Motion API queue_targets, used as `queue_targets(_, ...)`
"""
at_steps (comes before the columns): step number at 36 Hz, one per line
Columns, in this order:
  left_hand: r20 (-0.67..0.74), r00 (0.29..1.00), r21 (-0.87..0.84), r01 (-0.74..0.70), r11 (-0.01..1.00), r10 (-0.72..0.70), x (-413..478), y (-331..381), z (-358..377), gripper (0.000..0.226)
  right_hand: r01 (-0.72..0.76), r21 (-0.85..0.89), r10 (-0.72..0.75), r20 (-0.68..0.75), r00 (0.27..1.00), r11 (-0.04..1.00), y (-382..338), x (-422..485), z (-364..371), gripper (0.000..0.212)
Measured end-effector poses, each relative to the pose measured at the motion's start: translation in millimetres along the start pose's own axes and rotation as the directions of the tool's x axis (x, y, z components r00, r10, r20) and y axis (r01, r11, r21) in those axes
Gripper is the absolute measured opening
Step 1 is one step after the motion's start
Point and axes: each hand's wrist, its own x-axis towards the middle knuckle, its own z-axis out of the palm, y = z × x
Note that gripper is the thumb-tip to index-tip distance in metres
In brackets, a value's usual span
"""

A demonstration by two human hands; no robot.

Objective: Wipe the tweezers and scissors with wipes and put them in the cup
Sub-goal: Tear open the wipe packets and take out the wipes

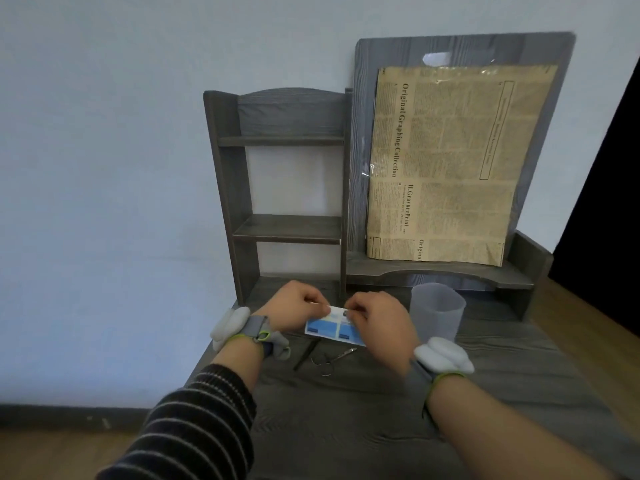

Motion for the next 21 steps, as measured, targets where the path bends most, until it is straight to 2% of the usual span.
queue_targets(9, -0.092, 0.992, -0.1, 0.075, 0.992, -0.084, -16, 13, 13, 0.013, -0.01, -0.007, 0.009, -0.058, 0.998, 1.0, -4, -15, -12, 0.018)
queue_targets(21, -0.092, 0.97, -0.273, 0.194, 0.942, -0.227, -23, 23, 21, 0.02, -0.084, 0.116, 0.094, -0.084, 0.992, 0.99, -6, -21, -12, 0.014)
